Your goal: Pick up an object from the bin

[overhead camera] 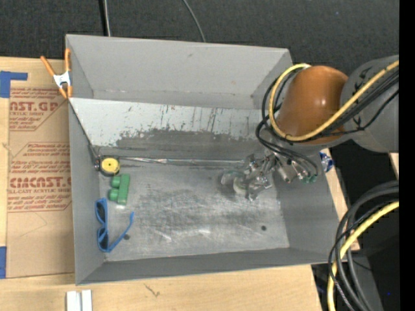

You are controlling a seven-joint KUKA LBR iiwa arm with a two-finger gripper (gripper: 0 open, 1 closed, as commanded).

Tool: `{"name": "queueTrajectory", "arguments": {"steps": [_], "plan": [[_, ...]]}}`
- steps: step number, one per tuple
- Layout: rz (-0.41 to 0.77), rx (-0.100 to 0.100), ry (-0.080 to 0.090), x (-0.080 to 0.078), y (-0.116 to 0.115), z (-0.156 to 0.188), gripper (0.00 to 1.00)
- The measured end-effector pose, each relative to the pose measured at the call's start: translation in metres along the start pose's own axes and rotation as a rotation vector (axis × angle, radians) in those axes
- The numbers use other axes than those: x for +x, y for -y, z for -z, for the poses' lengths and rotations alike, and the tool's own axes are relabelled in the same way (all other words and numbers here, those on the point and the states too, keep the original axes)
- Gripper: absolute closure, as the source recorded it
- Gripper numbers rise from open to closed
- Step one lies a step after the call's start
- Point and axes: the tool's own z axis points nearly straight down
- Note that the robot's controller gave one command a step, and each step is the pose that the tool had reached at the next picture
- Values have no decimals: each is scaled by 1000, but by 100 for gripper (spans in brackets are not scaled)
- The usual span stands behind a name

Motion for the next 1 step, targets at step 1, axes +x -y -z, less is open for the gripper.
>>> {"name": "queueTrajectory", "arguments": {"steps": [1], "plan": [[0,-2,-4,-2,-1,27,100]]}}
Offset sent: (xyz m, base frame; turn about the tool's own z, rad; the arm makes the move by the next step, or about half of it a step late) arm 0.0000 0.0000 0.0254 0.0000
